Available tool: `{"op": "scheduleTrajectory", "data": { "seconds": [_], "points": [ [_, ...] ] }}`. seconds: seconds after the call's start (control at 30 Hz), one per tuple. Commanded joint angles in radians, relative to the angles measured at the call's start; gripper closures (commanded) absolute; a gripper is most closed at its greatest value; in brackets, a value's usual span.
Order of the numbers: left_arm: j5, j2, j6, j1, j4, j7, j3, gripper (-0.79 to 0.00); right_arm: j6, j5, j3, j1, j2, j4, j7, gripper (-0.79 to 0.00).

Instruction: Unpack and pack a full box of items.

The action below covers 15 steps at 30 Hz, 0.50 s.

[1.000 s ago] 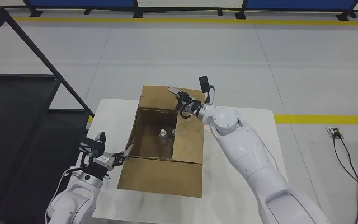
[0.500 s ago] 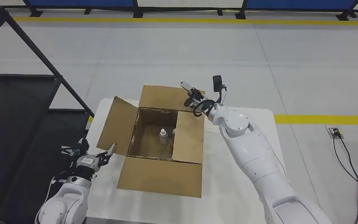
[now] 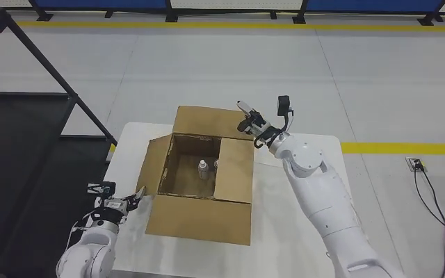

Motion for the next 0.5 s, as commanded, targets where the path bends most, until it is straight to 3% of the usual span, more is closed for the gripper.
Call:
{"op": "scheduleTrajectory", "data": {
  "seconds": [0.0,0.47],
  "points": [
    [0.006,-0.001,-0.006,-0.005,0.011,0.000,0.010,-0.785,0.000,-0.002,0.009,-0.015,0.004,-0.022,-0.002,-0.785],
    [0.026,-0.001,-0.032,0.017,-0.001,0.023,0.013,-0.785,0.015,-0.002,0.044,-0.072,0.025,-0.113,0.003,-0.785]
  ]
}}
